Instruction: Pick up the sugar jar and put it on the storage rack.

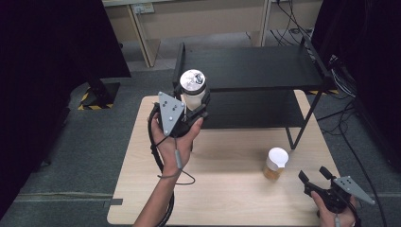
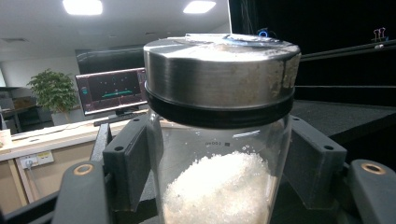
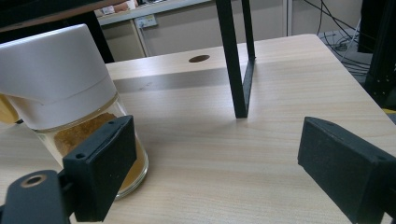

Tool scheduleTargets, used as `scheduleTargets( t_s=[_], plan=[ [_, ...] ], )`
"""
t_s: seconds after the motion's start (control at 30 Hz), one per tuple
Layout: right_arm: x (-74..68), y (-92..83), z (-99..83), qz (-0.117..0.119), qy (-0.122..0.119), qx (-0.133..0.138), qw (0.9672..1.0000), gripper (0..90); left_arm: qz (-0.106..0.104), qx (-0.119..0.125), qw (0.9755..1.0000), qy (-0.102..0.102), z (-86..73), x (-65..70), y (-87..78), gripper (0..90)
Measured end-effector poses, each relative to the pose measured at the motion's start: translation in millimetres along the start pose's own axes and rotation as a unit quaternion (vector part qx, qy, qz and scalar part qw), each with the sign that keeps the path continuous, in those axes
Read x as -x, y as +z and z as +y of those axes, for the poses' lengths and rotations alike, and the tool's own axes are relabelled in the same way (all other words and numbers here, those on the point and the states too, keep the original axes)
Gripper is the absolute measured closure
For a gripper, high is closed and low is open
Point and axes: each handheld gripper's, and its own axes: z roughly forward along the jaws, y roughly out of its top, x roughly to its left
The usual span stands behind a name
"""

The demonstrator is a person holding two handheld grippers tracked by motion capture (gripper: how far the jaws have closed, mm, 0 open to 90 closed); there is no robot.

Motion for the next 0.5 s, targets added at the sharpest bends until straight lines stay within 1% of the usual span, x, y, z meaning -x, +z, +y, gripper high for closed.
scheduleTargets(
  t_s=[0.13,0.5],
  plan=[
    [0.2,0.0,0.1,0.0,0.0,0.0,1.0,12.0,0.002,-0.001,1.0,0.001,1.0,-0.5,1.7,31.1],
    [-0.3,-0.1,-0.2,0.0,-0.002,0.001,1.0,11.9,0.006,-0.004,1.0,-0.004,6.3,-3.2,10.5,31.1]
  ],
)
